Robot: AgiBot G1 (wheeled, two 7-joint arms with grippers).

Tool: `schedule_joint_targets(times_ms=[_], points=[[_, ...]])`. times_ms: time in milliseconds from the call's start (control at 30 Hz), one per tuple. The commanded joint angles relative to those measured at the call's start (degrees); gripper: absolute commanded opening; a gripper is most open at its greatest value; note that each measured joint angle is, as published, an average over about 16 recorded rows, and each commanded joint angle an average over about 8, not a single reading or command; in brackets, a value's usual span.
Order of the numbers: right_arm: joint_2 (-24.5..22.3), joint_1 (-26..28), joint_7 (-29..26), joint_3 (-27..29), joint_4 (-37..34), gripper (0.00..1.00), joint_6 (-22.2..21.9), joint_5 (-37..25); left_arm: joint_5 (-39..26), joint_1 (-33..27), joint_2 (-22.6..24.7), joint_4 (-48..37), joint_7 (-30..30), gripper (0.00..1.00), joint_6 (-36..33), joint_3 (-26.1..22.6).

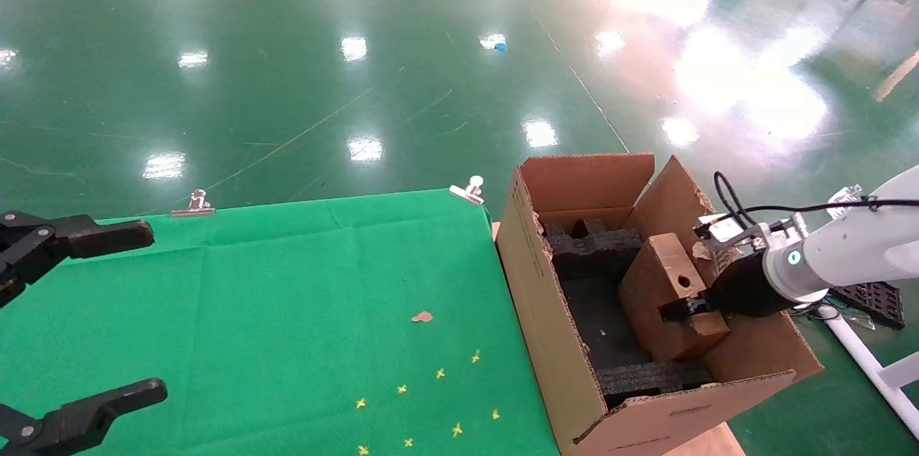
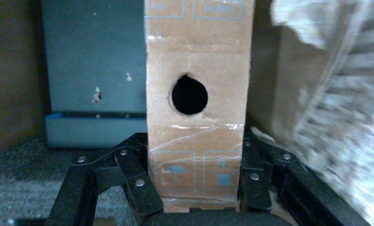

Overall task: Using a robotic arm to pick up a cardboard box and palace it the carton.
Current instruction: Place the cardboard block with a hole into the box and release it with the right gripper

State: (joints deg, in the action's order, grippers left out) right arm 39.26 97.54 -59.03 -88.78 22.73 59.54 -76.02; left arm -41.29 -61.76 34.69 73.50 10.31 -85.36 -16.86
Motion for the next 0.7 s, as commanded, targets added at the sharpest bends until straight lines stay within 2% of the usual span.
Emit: schedule_joint_targets(times_ms=[33,200,233,700], points=[[0.5,-1.6,1.1,0.4,-0.6,0.3,-1.4,0.9,0.0,0.0,0.0,0.0,0.0,1.0,0.0,0.0],[1.1,-1.8,3.2,1.1,-2.2,0.92,-0.9,2.1,0.0,0.0,0.0,0.0,0.0,1.0,0.0,0.0],[1.2,-1.6,3.5,1.2,-2.5,1.0,-0.7,2.2,0.0,0.0,0.0,0.0,0.0,1.0,0.0,0.0],[2.9,0.9,4.6,0.9,-6.0,1.0,1.3,1.4,0.1,0.0,0.0,0.0,0.0,1.0,0.0,-0.1]])
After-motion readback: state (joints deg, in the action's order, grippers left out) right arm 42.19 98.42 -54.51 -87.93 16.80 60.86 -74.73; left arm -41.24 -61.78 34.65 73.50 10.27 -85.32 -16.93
